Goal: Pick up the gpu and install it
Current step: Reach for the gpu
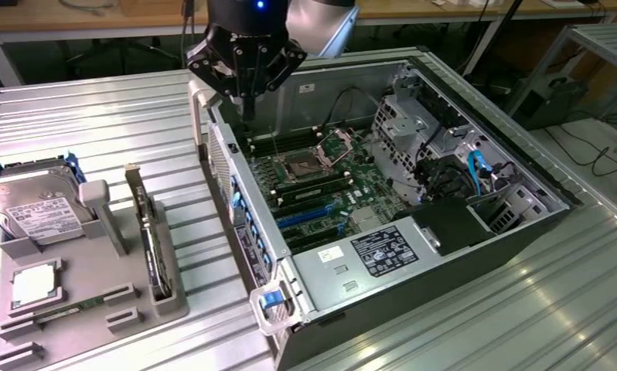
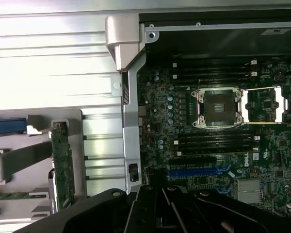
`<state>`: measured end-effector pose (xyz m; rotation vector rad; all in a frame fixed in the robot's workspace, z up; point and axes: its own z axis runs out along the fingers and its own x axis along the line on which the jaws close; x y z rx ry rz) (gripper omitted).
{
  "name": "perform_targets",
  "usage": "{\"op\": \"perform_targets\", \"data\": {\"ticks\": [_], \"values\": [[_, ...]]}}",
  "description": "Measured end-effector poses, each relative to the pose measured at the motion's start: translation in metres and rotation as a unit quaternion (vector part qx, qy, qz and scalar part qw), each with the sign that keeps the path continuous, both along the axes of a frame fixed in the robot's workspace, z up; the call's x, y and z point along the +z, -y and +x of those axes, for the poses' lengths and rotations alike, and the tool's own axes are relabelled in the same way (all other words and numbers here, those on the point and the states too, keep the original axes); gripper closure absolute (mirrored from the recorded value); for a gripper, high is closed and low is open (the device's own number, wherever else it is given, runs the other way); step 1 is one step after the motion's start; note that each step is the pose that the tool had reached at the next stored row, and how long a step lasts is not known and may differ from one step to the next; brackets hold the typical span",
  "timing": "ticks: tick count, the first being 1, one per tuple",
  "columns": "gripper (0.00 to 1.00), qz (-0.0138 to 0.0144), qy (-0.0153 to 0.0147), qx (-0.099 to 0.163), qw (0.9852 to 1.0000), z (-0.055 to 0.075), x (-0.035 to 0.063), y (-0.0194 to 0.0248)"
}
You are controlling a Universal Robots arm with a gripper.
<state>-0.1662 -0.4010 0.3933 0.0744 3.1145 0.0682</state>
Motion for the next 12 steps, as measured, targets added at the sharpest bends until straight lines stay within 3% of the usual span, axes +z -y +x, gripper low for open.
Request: {"op": "perform_targets", "data": {"ticks": [12], "values": [[0.89, 0.0000, 0.0000, 0.006, 1.0000, -0.022, 0.0000, 0.0030]]}}
